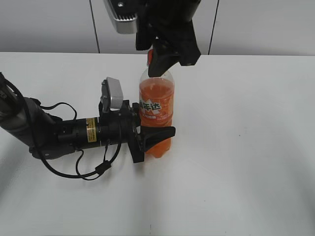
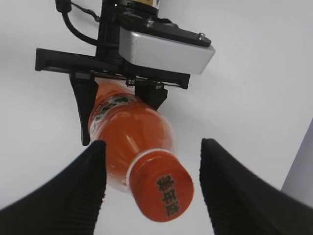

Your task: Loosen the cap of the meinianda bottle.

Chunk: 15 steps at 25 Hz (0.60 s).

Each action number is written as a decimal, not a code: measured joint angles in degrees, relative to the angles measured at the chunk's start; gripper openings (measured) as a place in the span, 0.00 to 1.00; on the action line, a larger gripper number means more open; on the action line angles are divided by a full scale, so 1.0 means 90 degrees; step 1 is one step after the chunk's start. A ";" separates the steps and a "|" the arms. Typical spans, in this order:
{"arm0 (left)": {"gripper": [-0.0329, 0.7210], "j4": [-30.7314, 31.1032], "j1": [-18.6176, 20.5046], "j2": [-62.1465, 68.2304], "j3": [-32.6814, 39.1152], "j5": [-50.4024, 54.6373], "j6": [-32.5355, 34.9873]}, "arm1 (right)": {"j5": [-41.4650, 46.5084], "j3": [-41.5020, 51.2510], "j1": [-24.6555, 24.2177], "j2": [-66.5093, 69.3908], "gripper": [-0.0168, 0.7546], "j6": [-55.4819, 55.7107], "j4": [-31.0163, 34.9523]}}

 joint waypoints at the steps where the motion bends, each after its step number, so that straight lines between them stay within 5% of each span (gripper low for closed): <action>1: 0.57 0.0000 0.0000 0.0000 0.0000 0.0000 0.0000 | 0.0000 0.0000 0.0000 -0.0020 0.62 0.0165 0.0007; 5: 0.57 0.0000 0.0000 0.0000 0.0000 0.0000 0.0000 | 0.0000 0.0000 0.0000 -0.0210 0.66 0.1456 0.0069; 15: 0.57 -0.0012 0.0000 0.0000 0.0000 0.0000 0.0000 | 0.0000 0.0000 0.0000 -0.0675 0.69 0.7170 0.0075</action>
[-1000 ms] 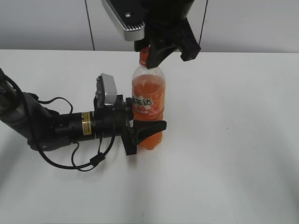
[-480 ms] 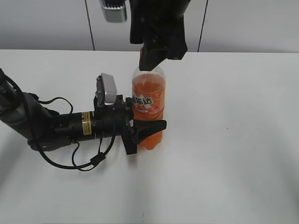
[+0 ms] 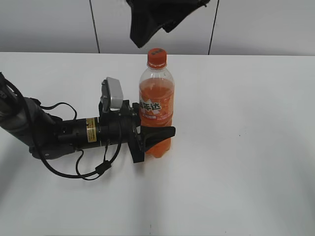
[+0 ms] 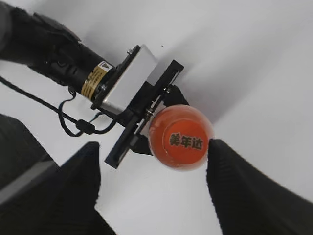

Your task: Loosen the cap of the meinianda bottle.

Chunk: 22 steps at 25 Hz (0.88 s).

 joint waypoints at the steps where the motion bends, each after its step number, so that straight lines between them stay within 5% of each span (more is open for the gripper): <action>1: 0.57 0.0000 0.0000 0.0000 0.0000 0.0000 0.0000 | 0.0000 0.0000 0.0000 0.0000 0.69 0.0426 0.0000; 9: 0.57 -0.0002 0.0000 0.0000 0.0000 0.0000 -0.0007 | 0.0000 0.0000 0.0000 0.0000 0.69 0.2486 -0.0911; 22: 0.57 -0.0002 0.0000 0.0000 0.0000 0.0000 -0.0014 | 0.0000 0.0000 0.0000 0.0202 0.77 0.2631 -0.0788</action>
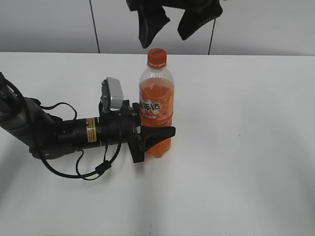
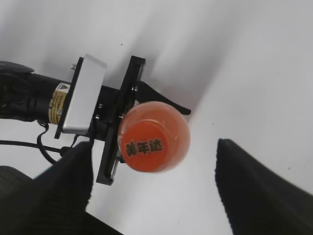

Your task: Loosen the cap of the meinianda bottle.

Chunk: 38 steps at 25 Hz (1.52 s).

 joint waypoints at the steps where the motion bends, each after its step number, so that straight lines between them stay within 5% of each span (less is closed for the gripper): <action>1: 0.57 0.0000 0.0000 0.0000 0.0000 0.0000 0.0000 | 0.0000 0.0000 0.0000 0.0048 0.78 -0.0015 0.0017; 19: 0.57 0.0000 0.0000 0.0000 0.0000 0.0000 0.0000 | 0.0000 0.0000 0.0000 0.0528 0.78 -0.0443 0.0190; 22: 0.57 0.0000 0.0000 0.0000 0.0000 0.0000 0.0000 | 0.0000 0.0000 0.0000 0.0528 0.71 -0.0466 0.0190; 29: 0.57 -0.0005 0.0000 0.0000 0.0000 0.0000 0.0000 | 0.0000 0.0000 0.0000 0.0528 0.38 -0.0509 0.0192; 38: 0.57 0.0006 0.0000 0.0000 0.0000 0.0000 0.0000 | 0.0000 0.0000 0.0000 0.0528 0.38 -0.2457 0.0234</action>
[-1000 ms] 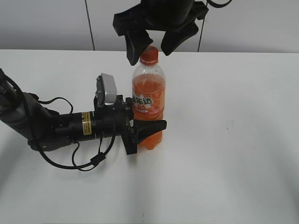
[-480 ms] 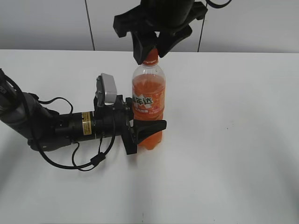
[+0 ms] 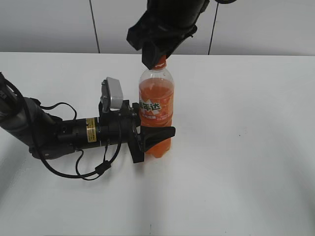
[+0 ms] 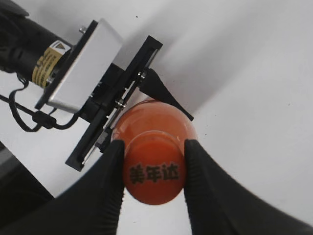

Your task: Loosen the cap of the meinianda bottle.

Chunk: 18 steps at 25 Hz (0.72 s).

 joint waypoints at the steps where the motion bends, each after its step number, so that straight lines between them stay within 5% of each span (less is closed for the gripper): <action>1: 0.57 0.0000 0.0000 0.0000 0.0000 0.0000 0.0000 | 0.0000 0.0000 0.0000 0.0000 0.38 -0.0409 0.0002; 11: 0.57 0.0032 0.0000 0.0000 0.0000 0.0000 0.0019 | 0.0019 -0.0007 0.0000 -0.0012 0.38 -0.3879 0.0067; 18: 0.57 0.0037 0.0000 0.0000 0.0000 0.0000 0.0025 | 0.0041 -0.0011 0.0000 -0.0018 0.38 -0.4856 0.0047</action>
